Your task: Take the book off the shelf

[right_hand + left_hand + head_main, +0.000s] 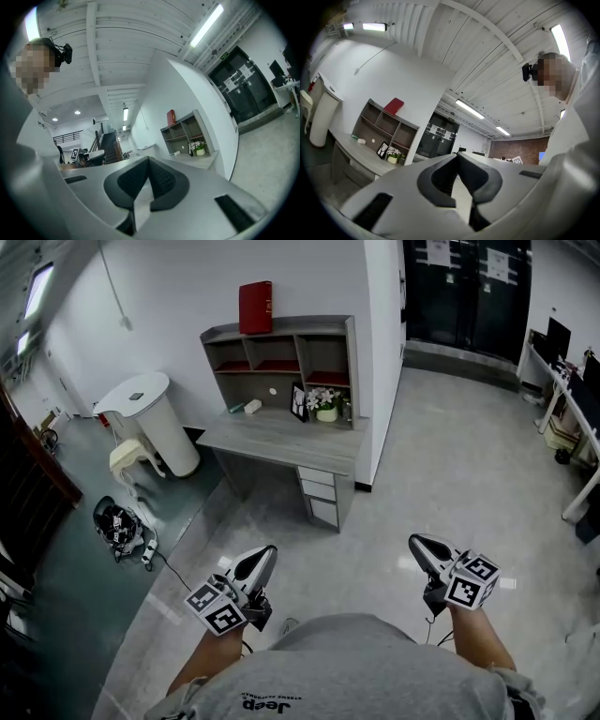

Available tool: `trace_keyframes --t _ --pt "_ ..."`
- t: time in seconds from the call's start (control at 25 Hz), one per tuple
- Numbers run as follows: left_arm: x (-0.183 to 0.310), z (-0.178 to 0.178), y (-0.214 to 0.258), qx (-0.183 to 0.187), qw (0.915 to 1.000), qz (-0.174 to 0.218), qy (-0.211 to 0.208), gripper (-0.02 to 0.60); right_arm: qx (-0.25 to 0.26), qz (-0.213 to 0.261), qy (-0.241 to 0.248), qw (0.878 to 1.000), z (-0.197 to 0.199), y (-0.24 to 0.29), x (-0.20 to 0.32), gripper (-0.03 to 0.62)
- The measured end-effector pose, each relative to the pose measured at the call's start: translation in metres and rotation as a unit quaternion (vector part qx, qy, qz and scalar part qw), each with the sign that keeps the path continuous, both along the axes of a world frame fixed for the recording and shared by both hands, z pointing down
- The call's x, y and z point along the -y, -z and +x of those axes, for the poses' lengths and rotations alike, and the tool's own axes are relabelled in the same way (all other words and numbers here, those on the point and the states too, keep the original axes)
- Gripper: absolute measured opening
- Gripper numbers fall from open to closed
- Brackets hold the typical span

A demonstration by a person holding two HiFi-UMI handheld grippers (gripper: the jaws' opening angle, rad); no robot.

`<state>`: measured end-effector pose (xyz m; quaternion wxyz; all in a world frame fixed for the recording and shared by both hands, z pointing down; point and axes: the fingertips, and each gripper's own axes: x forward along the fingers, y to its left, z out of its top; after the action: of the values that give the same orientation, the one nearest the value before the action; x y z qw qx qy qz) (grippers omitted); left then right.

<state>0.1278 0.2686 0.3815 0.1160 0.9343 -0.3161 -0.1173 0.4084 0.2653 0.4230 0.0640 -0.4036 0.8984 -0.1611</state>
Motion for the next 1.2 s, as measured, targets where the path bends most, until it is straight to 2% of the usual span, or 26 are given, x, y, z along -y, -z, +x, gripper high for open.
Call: trace_keyframes --t 0.24,0.4,0.6,0.88,1.2 --pt "0.031 -0.008 -0.007 -0.007 0.9997 -0.003 -0.024 0.015 -0.009 -0.008 -0.025 1.0 -0.003 -0.006 0.023 0.005" --pt "0.07 -0.036 -0.014 -0.019 0.9992 -0.003 -0.034 0.015 -0.024 -0.008 -0.039 0.999 -0.026 -0.004 0.059 0.005" --pt "0.14 -0.089 -0.016 -0.034 0.9986 -0.001 -0.04 0.015 -0.033 0.001 -0.039 0.999 -0.088 0.005 0.129 0.006" --pt "0.231 -0.172 -0.006 -0.032 0.9984 0.017 -0.043 0.015 -0.059 0.015 -0.023 0.998 -0.187 0.03 0.226 0.006" --pt "0.312 -0.253 -0.006 -0.032 0.9989 0.016 -0.03 0.016 -0.064 0.022 -0.016 0.998 -0.262 0.039 0.321 0.006"
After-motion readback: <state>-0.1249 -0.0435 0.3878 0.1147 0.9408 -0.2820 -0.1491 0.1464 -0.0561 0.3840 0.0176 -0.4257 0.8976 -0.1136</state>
